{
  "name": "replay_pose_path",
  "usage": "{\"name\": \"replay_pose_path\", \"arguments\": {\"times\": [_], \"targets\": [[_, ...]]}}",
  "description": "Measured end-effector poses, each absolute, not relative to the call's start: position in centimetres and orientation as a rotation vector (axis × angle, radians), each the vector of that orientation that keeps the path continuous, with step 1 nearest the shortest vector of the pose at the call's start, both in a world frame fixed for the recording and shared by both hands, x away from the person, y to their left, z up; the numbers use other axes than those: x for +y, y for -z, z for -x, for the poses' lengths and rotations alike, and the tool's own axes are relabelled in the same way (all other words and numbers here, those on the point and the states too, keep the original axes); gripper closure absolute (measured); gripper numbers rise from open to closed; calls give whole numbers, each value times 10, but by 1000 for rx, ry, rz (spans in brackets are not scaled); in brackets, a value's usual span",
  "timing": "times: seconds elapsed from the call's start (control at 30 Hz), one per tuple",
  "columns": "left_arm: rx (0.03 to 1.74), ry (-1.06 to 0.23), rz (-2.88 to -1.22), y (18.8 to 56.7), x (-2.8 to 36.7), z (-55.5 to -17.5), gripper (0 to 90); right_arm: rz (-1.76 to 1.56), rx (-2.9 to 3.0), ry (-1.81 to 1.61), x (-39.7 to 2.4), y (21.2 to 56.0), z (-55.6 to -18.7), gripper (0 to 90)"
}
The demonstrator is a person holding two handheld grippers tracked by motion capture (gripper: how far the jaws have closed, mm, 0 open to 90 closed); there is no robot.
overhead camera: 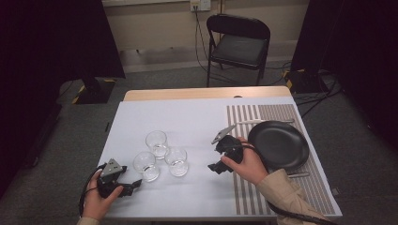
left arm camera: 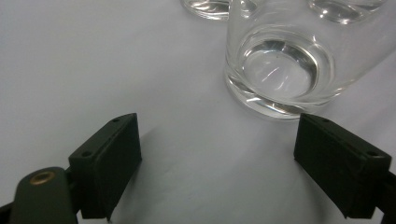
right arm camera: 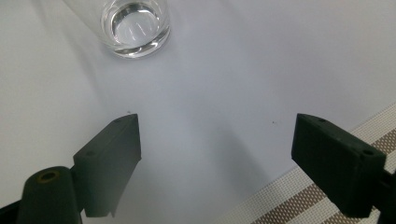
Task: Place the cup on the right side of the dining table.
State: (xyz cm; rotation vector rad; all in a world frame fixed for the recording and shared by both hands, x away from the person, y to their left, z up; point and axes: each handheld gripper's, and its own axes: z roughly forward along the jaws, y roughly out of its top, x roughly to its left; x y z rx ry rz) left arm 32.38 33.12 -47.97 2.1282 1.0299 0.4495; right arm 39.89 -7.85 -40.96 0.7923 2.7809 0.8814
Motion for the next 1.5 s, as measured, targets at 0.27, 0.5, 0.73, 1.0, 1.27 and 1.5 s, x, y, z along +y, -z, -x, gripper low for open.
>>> {"name": "replay_pose_path", "arguments": {"times": [0.27, 0.5, 0.73, 1.0, 1.27, 1.5], "targets": [[1033, -447, -2125, 480, 331, -324, 140, -780, 2797, -865, -76, 409, -400, 149], [1030, -448, -2125, 480, 331, -324, 140, -777, 2794, -874, -73, 407, -401, 149], [1030, -449, -2125, 480, 331, -324, 140, -769, 2798, -873, -70, 404, -402, 149], [1030, -449, -2125, 480, 331, -324, 140, -776, 2797, -874, -68, 400, -406, 149], [1032, -446, -2124, 480, 331, -324, 140, -787, 2801, -877, -65, 399, -408, 149], [1029, -448, -2126, 480, 332, -324, 140, -768, 2807, -866, -61, 397, -409, 149]]}}
